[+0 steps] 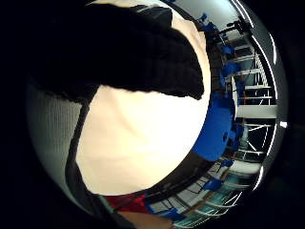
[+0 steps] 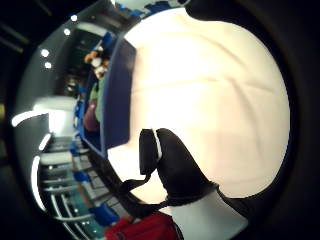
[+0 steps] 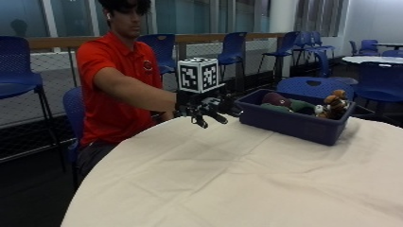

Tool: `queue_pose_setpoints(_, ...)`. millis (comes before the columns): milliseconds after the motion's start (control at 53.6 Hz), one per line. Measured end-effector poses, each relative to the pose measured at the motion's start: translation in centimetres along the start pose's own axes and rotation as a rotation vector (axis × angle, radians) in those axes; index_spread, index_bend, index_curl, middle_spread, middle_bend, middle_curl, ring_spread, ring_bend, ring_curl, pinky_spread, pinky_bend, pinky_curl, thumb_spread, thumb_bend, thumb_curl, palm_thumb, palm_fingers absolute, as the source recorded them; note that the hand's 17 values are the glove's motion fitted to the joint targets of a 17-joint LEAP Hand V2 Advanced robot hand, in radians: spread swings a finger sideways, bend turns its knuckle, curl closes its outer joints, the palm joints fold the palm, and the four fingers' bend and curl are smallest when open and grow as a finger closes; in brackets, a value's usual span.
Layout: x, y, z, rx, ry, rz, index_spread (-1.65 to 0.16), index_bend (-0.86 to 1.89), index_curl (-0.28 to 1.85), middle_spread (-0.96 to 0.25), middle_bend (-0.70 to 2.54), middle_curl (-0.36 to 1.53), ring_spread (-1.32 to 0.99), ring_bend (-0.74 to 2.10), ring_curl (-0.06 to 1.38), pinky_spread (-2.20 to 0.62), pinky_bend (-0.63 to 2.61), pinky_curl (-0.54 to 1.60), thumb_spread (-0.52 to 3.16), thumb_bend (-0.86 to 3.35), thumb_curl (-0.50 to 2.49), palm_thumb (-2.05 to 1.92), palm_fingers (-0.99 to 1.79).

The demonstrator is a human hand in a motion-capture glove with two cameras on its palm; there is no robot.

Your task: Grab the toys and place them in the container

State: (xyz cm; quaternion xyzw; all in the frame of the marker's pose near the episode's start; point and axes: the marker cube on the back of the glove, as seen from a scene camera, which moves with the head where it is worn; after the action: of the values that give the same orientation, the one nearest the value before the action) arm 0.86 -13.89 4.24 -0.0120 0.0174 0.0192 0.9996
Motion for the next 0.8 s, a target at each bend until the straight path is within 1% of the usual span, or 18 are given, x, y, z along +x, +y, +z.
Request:
queue_pose_setpoints(466,3.5,4.3,1.7,0.004,-0.038,0.012,-0.39,0.17,0.32,-0.11,0.15,0.26,0.02,0.19,0.29,0.1,0.99,0.3,1.21,-0.04,0.24,-0.04,-0.08)
queue_pose_setpoints(802,2.1,6.0,3.4,-0.004,-0.071,0.019,-0.39,0.18,0.33,-0.11,0.16,0.26,0.02,0.18,0.28,0.1,0.96,0.3,1.21,-0.03,0.23,-0.03,-0.07)
